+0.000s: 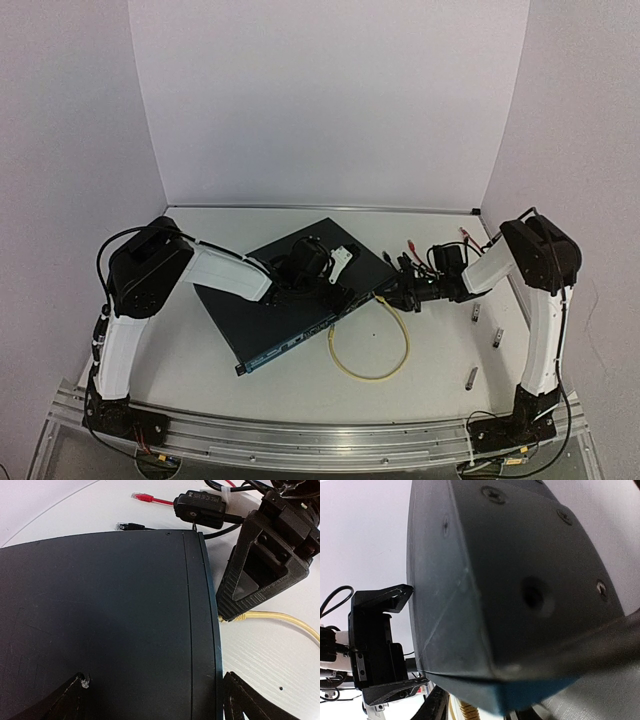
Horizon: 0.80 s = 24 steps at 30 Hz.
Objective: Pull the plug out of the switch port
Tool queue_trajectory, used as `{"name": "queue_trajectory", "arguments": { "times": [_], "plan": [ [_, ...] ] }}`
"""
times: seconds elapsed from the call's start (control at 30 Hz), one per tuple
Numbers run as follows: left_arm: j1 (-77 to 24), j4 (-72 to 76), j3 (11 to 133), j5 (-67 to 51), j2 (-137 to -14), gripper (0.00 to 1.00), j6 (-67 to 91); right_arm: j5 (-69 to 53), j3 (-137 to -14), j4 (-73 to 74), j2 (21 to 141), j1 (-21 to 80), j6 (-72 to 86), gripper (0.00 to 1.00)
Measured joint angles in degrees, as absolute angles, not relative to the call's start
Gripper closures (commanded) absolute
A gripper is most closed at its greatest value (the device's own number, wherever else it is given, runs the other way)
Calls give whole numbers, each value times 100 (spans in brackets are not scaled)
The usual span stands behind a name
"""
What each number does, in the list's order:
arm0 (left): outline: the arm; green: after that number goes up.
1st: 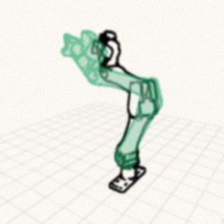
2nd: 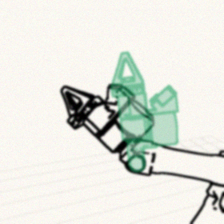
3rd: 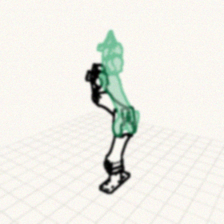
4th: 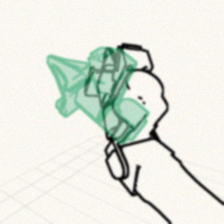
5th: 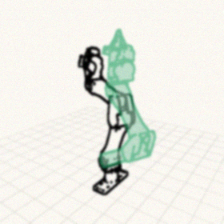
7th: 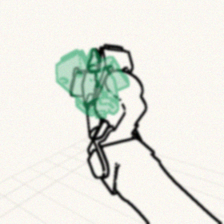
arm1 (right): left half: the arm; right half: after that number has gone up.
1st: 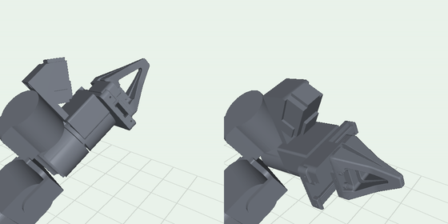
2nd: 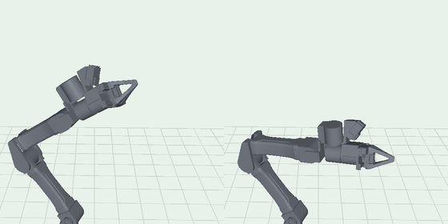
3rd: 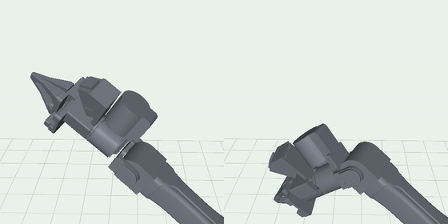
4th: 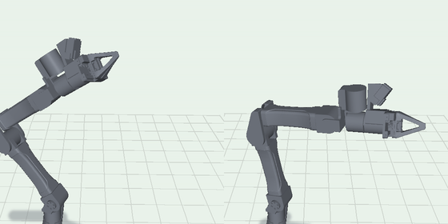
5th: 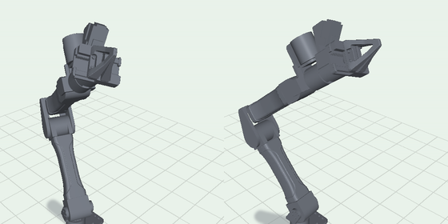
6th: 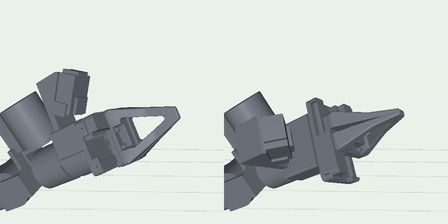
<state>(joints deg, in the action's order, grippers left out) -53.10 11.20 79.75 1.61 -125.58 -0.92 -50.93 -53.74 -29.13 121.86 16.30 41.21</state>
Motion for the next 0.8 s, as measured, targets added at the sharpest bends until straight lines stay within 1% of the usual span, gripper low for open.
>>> {"name": "queue_trajectory", "arguments": {
  "times": [0.2, 0.33, 0.47, 0.57, 0.6, 0.8],
  "plan": [
    [-5310, 1120, 7972, 160, -12558, 9, -87, -5068, -5402, -2956, 12238, 1640, 4194, 72],
    [-5310, 1122, 7972, 160, -12556, 9, -82, -5084, -5402, -2997, 12248, 1643, 4219, 76],
    [-5310, 1182, 7937, 161, -12554, 9, -78, -5131, -5404, -3053, 12248, 1647, 4250, 85],
    [-5310, 1204, 7926, 165, -12554, 9, -68, -5166, -5406, -3126, 12248, 1661, 4310, 98],
    [-5308, 1210, 7920, 167, -12554, 9, -62, -5170, -5408, -3155, 12248, 1667, 4313, 100],
    [-5288, 1236, 7902, 172, -12551, 9, -54, -5205, -5383, -3386, 12273, 1682, 4504, 100]
  ]
}}
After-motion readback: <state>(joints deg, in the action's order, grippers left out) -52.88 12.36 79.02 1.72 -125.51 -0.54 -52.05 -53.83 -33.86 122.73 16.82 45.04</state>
